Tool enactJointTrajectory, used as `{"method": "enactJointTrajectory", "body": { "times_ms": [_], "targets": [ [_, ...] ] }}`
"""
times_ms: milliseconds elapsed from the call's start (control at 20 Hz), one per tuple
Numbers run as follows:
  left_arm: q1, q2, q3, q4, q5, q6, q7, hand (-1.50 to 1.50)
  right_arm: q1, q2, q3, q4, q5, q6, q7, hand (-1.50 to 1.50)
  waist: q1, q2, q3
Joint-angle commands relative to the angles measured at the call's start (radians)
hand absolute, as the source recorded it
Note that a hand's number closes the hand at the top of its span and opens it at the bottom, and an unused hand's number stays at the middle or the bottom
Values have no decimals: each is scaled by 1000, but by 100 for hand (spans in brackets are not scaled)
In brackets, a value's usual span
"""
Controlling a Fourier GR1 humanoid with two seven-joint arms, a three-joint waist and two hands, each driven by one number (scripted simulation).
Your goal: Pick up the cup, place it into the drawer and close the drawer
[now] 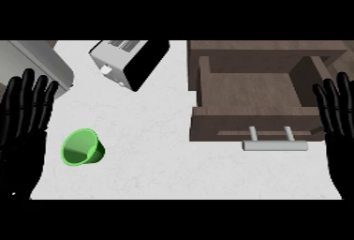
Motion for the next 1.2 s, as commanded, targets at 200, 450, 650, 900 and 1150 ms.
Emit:
{"method": "enactJointTrajectory", "body": {
  "times_ms": [200, 450, 650, 900, 1150],
  "targets": [
    [110, 196, 128, 37, 406, -400, -110, -150, 19, 8, -4, -25, 1, -1, -20, -150, 13, 10, 6],
    [118, 234, 217, 246, 651, -449, 38, -150, 3, -44, 29, 63, -55, 96, 72, -150, 6, 17, 8],
    [104, 259, 242, 419, 671, -576, -17, -150, -70, -39, 30, 111, -42, 91, 92, -150, 3, 15, 9],
    [11, 278, 274, 552, 561, -577, -37, -150, -141, -59, -58, 235, -80, 113, 52, -150, 3, 14, 9],
    [-36, 309, 316, 791, 452, -674, -176, -150, -162, -18, 12, 176, -27, 76, 108, -150, 1, 14, 9]
  ]
}}
